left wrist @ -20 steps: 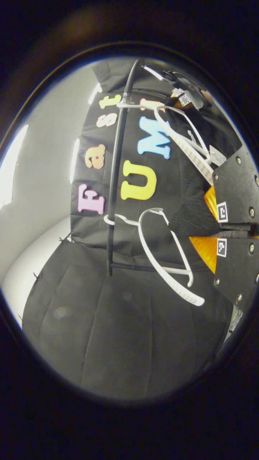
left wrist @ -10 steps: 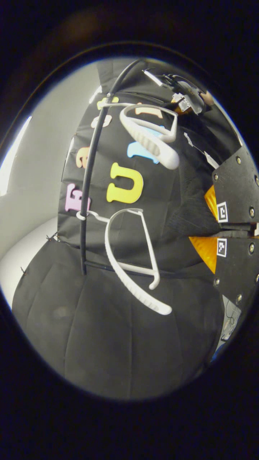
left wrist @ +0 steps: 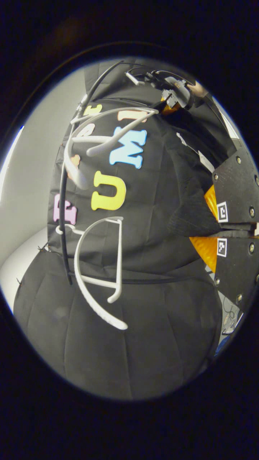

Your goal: Grasp the clothes on the hanger with both hands and then place them into the laundry hamper below.

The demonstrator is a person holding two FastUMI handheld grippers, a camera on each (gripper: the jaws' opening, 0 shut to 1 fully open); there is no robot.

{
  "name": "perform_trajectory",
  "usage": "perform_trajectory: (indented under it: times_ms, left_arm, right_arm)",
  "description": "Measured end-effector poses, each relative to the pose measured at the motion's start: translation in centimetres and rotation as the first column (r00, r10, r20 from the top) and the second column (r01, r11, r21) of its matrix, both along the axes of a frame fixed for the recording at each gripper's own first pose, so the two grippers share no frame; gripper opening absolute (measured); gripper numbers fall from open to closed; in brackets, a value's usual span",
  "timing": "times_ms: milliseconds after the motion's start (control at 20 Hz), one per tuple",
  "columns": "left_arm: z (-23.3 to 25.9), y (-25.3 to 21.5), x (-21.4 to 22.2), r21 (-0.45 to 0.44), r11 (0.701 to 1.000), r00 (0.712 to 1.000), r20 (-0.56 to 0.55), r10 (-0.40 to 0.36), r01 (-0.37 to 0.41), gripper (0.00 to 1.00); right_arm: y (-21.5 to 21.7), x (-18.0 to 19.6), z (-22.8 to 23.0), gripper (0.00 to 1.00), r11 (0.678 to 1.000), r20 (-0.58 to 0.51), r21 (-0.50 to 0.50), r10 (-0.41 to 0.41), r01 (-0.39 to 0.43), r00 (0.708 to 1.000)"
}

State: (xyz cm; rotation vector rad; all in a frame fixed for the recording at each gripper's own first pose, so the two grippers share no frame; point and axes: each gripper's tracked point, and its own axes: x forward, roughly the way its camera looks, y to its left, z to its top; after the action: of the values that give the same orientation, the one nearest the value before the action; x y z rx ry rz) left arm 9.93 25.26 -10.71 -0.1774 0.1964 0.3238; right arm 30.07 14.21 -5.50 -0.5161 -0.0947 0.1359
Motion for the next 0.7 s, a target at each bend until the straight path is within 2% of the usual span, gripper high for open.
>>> perform_trajectory:
  times_ms: [150,450,700]
  left_arm:
    - [-1.4,-1.4,-0.8,-0.006,1.000,0.999,-0.021,-0.029,0.029,0.00]
    - [-3.6,-3.3,-5.0,0.042,0.994,0.991,-0.093,-0.099,0.104,0.00]
    - [-6.1,-4.4,-4.3,0.039,0.981,0.972,-0.148,-0.182,0.190,0.00]
  right_arm:
    - [-0.2,-1.8,-1.6,0.06,0.999,-0.067,0.052,-0.010,0.014,0.998]
    - [-1.2,-7.9,-5.8,0.06,0.996,-0.215,0.074,-0.037,0.054,0.976]
    - [-0.6,-11.6,-8.5,0.07,0.986,-0.319,0.136,-0.045,0.093,0.947]
